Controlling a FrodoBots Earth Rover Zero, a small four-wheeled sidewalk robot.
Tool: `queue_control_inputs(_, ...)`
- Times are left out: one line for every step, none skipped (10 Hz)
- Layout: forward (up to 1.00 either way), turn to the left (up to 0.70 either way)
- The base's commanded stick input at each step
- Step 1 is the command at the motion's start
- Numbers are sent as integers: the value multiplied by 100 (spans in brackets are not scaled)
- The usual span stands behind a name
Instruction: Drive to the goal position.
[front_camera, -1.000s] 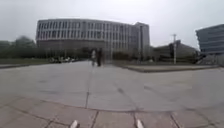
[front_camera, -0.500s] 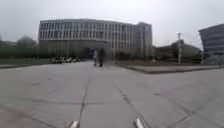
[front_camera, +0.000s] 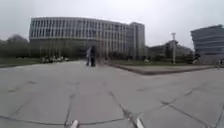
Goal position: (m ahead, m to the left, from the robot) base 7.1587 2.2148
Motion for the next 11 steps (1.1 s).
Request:
queue_control_inputs(100,2)
queue_control_inputs(100,2)
queue_control_inputs(100,2)
queue_control_inputs(100,2)
queue_control_inputs(100,2)
queue_control_inputs(100,2)
queue_control_inputs(100,2)
queue_control_inputs(100,2)
queue_control_inputs(100,2)
queue_control_inputs(100,2)
queue_control_inputs(100,2)
